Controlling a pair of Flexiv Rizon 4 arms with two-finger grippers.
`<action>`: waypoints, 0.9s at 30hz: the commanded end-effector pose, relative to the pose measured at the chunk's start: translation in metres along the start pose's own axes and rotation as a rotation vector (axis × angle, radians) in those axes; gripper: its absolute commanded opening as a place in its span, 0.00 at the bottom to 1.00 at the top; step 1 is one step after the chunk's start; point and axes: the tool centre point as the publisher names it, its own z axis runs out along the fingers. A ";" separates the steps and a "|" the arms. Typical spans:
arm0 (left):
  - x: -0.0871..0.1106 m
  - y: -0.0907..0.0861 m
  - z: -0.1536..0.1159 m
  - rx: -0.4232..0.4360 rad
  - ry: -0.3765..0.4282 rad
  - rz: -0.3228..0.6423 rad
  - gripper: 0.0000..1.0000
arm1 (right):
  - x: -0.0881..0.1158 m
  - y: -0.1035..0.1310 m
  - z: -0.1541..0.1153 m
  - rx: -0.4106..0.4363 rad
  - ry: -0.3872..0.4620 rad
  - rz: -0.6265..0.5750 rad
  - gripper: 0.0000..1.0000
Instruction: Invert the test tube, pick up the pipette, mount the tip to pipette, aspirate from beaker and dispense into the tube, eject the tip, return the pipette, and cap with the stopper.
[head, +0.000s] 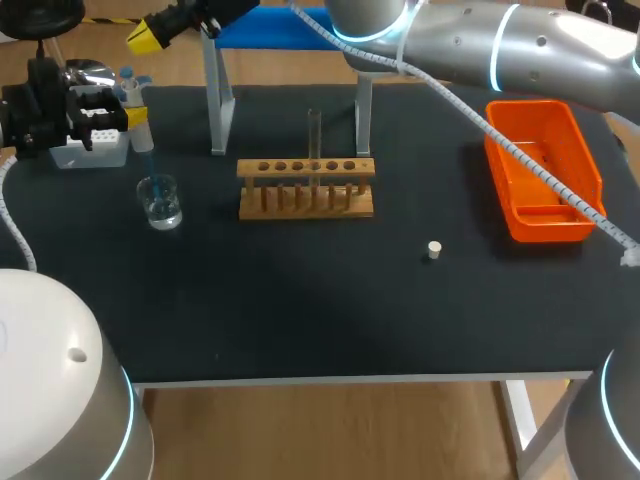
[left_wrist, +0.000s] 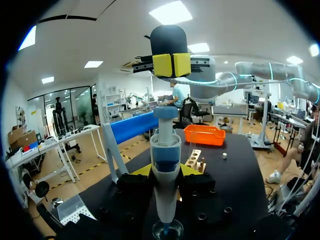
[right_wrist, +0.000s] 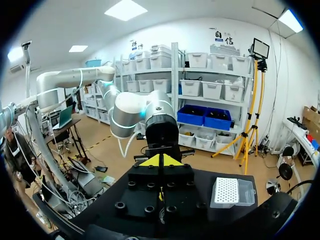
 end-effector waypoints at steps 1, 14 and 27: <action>0.001 0.000 0.000 0.001 -0.003 0.001 0.00 | -0.003 -0.003 0.011 -0.008 0.003 0.001 0.00; 0.001 0.000 0.000 0.001 -0.003 0.001 0.00 | -0.011 -0.007 0.021 -0.045 0.021 0.012 0.00; 0.001 0.000 0.000 0.001 -0.003 0.001 0.00 | -0.013 -0.014 0.033 -0.047 0.045 0.025 0.00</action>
